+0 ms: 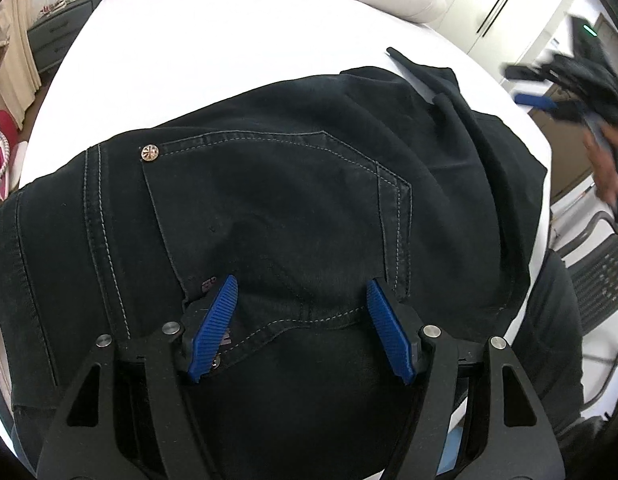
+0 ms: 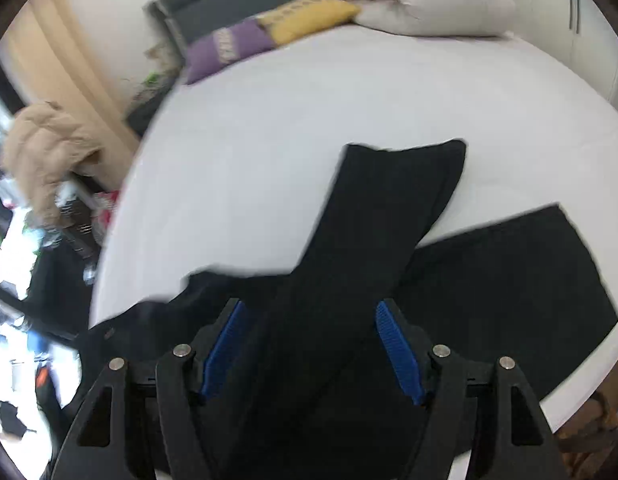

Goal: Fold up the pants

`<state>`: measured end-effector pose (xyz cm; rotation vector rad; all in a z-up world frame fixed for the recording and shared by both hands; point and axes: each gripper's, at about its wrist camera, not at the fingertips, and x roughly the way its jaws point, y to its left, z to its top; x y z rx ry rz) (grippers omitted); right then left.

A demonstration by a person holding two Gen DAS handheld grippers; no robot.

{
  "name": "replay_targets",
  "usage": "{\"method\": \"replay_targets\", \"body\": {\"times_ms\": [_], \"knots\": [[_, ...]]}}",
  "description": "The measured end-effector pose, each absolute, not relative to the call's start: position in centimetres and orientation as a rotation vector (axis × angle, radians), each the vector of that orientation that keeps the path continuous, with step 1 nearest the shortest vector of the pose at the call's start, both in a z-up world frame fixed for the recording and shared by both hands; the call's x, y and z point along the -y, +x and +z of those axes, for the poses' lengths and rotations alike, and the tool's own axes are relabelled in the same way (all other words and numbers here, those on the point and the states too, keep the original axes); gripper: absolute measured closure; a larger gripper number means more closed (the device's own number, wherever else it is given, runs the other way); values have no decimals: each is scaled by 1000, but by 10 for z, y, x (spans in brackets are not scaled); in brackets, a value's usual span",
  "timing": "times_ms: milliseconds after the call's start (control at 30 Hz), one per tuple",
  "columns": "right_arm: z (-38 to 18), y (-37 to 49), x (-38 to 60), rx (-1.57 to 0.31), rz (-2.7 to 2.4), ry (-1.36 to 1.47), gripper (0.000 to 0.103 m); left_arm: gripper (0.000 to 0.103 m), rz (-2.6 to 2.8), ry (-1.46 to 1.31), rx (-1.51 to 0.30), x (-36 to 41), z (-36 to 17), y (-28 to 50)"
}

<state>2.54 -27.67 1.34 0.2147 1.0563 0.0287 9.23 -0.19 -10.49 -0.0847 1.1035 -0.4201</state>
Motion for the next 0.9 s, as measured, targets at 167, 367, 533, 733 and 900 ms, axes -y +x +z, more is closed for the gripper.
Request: {"method": "replay_targets", "body": {"times_ms": [167,367,533,733,900], "knots": [[-14,98,261,-1105,-32,118,32,37,-418,-117,-1111,3,-106,95],[-69,162,259,-1217,-188,18,32,37,-428,-136,-1123,-6,-105,94],[-88,176,278,-1202,-214,57,78,37,-426,-150,-1126,-10,-105,96],[-54,143,332,-1077,-161,249,97,37,-415,-137,-1128,-6,-105,98],[-6,48,413,-831,-137,572,97,37,-406,-136,-1127,-2,-106,96]]}}
